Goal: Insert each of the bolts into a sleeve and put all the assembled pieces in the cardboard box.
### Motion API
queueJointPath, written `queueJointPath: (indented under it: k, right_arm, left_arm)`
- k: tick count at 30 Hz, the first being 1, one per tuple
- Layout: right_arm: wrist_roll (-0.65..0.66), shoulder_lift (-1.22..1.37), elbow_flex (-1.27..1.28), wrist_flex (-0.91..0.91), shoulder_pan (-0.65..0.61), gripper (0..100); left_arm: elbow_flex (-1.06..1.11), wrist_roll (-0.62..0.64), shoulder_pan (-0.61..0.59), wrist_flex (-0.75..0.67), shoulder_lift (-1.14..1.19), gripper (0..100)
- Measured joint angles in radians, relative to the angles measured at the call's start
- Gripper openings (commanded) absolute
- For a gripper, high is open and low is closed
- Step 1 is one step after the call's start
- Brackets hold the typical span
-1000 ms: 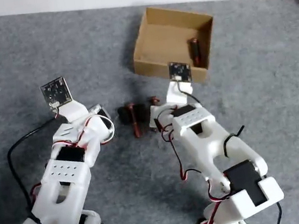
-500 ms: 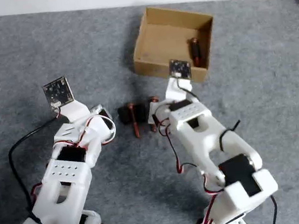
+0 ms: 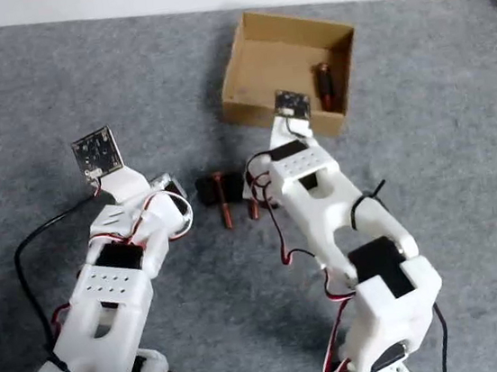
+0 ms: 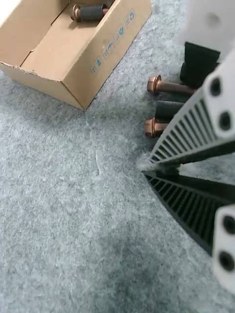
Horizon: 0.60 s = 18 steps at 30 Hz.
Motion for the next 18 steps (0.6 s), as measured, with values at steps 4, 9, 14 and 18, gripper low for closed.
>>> queueJointPath:
  k: [4,9,14,18]
  right_arm:
    - [0.000,0.000,0.000,0.011,-0.023,8.0]
    - [0.000,0.000,-0.002,0.029,-0.025,0.5]
    - [0.002,0.011,-0.018,0.041,-0.025,0.5]
    - [0.060,0.011,-0.032,0.060,-0.025,0.5]
  left_arm:
    - [0.000,0.000,0.000,0.000,0.000,1]
    - [0.000,0.000,0.000,0.000,0.000,1]
    - [0.000,0.000,0.000,0.000,0.000,1]
    - [0.000,0.000,0.000,0.000,0.000,1]
